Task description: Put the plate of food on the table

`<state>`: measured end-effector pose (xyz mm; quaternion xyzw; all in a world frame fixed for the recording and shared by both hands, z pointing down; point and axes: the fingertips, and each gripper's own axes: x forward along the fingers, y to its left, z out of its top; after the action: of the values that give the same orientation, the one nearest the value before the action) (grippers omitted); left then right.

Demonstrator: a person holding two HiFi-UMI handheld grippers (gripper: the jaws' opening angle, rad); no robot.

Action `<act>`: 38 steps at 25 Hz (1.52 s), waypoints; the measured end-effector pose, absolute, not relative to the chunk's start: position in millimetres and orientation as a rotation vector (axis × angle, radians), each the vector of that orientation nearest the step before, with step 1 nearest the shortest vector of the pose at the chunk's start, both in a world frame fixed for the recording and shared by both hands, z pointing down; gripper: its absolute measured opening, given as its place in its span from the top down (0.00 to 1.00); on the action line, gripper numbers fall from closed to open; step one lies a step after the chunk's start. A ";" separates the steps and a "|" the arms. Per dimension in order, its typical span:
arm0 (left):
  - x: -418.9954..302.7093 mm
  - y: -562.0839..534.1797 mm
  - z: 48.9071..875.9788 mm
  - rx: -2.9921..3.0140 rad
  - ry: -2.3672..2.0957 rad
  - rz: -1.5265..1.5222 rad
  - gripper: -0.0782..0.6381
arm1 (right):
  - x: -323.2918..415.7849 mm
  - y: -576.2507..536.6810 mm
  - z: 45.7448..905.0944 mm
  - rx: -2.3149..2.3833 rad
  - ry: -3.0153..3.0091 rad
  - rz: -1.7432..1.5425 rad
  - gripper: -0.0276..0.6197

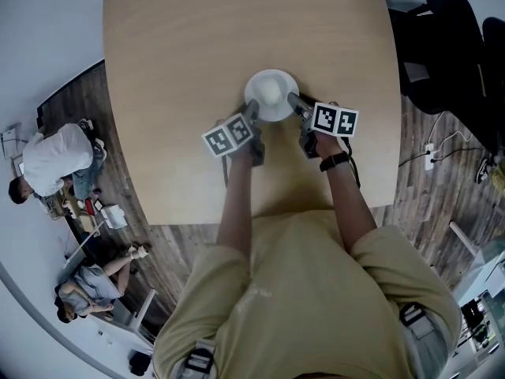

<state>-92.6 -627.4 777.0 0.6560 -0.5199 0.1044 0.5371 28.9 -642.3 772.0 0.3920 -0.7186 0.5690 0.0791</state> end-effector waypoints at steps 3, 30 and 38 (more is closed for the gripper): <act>-93.4 -622.3 782.0 1.553 -1.246 0.301 0.77 | 26.3 -636.9 773.8 1.144 -2.136 1.693 0.78; -90.7 -572.9 637.6 2.090 -1.645 0.411 0.75 | 75.7 -599.0 626.9 1.389 -2.433 0.513 0.83; -86.5 -543.7 556.5 2.224 -1.795 0.316 0.85 | 85.2 -559.9 541.6 1.518 -2.512 0.187 0.95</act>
<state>-86.5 -543.7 556.5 0.7667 -0.6187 0.1088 0.1325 85.2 -559.9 541.6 0.5136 -0.8498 0.0632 0.1003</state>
